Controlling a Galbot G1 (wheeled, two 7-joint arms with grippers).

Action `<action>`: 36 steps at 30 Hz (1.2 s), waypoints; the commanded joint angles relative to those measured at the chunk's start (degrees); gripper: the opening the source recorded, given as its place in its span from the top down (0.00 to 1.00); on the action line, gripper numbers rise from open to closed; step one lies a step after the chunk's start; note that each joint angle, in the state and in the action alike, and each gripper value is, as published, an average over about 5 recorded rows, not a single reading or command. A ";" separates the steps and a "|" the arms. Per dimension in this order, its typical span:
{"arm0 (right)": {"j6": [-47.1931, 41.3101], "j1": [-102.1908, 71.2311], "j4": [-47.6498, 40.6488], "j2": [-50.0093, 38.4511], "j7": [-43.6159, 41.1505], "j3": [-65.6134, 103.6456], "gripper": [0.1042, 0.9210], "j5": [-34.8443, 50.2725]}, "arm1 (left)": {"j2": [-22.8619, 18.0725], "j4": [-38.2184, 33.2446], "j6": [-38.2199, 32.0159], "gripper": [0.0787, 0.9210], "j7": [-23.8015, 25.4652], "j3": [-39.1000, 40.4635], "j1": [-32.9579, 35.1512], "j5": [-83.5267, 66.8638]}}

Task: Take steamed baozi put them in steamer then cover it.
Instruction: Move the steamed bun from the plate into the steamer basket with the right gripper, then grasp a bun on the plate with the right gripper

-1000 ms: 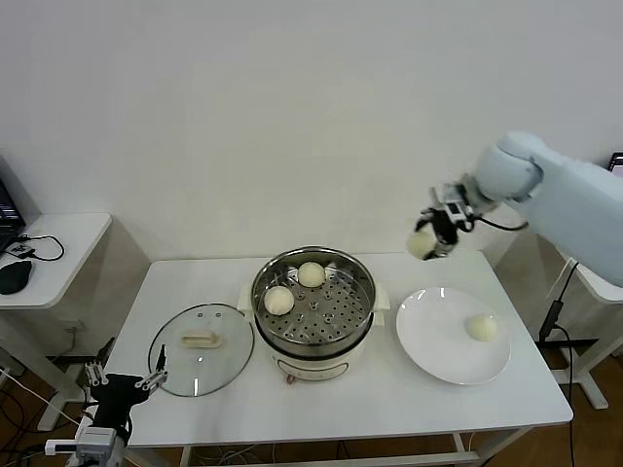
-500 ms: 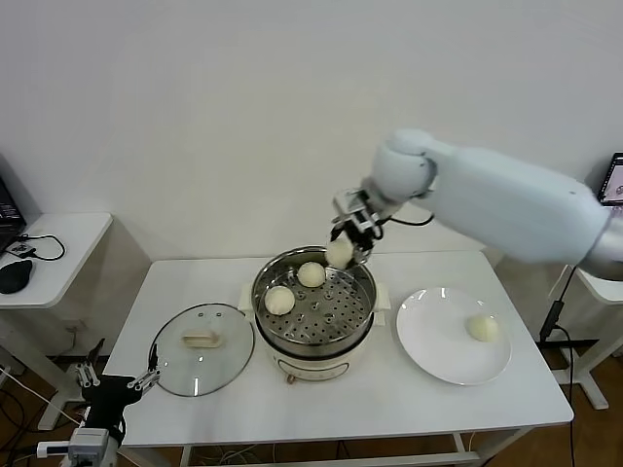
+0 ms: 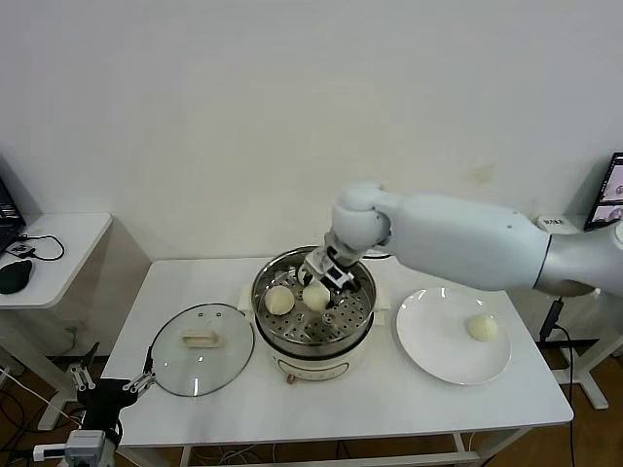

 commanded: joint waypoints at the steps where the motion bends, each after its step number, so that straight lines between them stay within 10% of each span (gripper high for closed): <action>1: 7.60 -1.58 3.00 -0.23 1.91 -2.59 0.34 -4.34 | -0.10 0.07 -0.01 0.12 -0.01 0.08 -0.08 0.06; 36: 3.99 0.65 1.25 -7.17 -0.16 8.34 0.12 -6.79 | 0.35 -0.07 -0.21 0.12 0.15 -0.06 -0.17 0.02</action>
